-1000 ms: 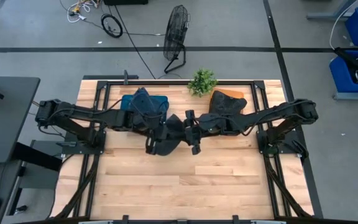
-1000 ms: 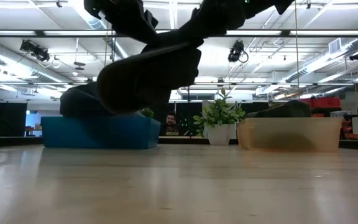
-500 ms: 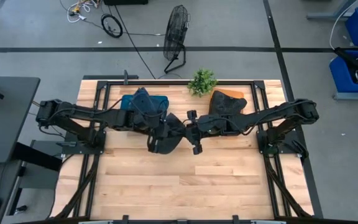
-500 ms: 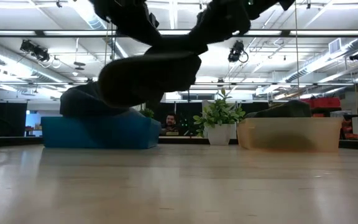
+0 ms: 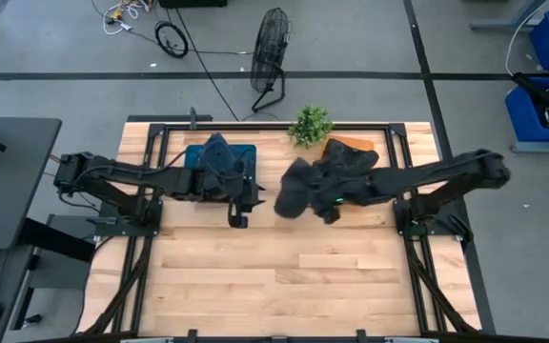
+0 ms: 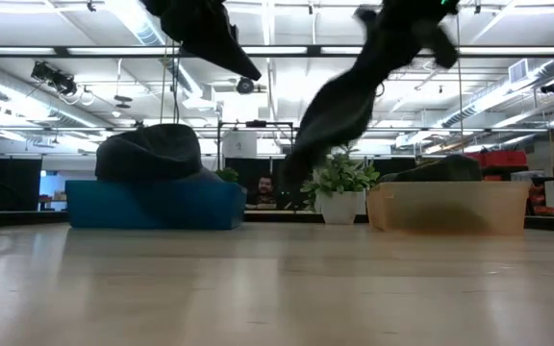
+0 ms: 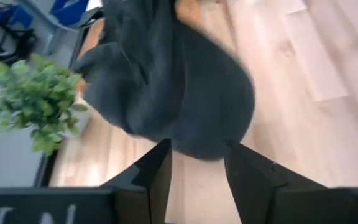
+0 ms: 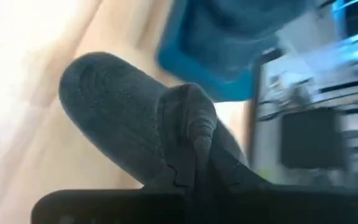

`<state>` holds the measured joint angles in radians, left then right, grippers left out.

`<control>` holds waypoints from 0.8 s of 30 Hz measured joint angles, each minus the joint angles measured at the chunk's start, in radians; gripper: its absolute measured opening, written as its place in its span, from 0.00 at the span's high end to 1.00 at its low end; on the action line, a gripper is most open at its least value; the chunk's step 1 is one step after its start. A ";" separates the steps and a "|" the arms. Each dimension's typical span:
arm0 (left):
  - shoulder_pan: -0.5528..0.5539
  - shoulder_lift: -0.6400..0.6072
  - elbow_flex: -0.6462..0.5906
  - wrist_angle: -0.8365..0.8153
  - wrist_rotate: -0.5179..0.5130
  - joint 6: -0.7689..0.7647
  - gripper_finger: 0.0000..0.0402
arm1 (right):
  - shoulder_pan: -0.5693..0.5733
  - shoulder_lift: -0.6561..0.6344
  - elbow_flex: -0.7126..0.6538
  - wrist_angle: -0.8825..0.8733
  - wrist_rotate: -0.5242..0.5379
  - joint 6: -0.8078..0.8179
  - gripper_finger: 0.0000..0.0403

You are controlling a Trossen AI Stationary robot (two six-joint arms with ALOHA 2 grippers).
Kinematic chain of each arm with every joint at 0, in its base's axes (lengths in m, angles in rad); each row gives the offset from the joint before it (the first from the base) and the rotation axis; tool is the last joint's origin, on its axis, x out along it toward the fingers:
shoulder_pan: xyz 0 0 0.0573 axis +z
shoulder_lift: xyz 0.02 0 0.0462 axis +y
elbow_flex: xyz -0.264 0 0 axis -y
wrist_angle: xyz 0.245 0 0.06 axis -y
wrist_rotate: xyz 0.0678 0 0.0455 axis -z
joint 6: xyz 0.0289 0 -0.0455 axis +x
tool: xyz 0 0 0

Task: Pick & Place hat
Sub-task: Put the black cap into the orange bin

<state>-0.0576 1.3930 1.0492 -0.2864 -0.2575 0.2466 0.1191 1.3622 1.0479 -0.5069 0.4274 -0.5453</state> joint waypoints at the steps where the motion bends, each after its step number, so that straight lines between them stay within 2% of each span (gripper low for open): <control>1: 0.000 0.000 0.000 -0.001 -0.017 0.000 0.62 | 0.007 -0.038 0.002 -0.026 0.021 -0.017 0.98; 6: 0.001 0.000 0.000 -0.001 -0.056 -0.002 0.62 | 0.012 -0.225 0.000 -0.245 0.114 -0.093 0.98; 10: 0.000 0.000 0.000 0.002 -0.081 -0.032 0.62 | -0.015 -0.332 0.000 -0.460 0.116 -0.096 0.98; 14: 0.001 0.000 0.000 0.001 -0.127 -0.027 0.62 | -0.047 -0.386 -0.003 -0.608 0.104 -0.045 0.98; 19: 0.001 0.000 0.000 0.001 -0.177 -0.026 0.62 | -0.085 -0.398 -0.047 -0.589 0.053 -0.066 0.98; 24: 0.002 0.000 0.000 0.001 -0.178 -0.026 0.62 | -0.122 -0.398 -0.116 -0.465 0.158 -0.243 0.98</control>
<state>-0.0559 1.3933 1.0489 -0.2859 -0.4358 0.2207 -0.0029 0.9642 0.9324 -0.9722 0.5850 -0.7879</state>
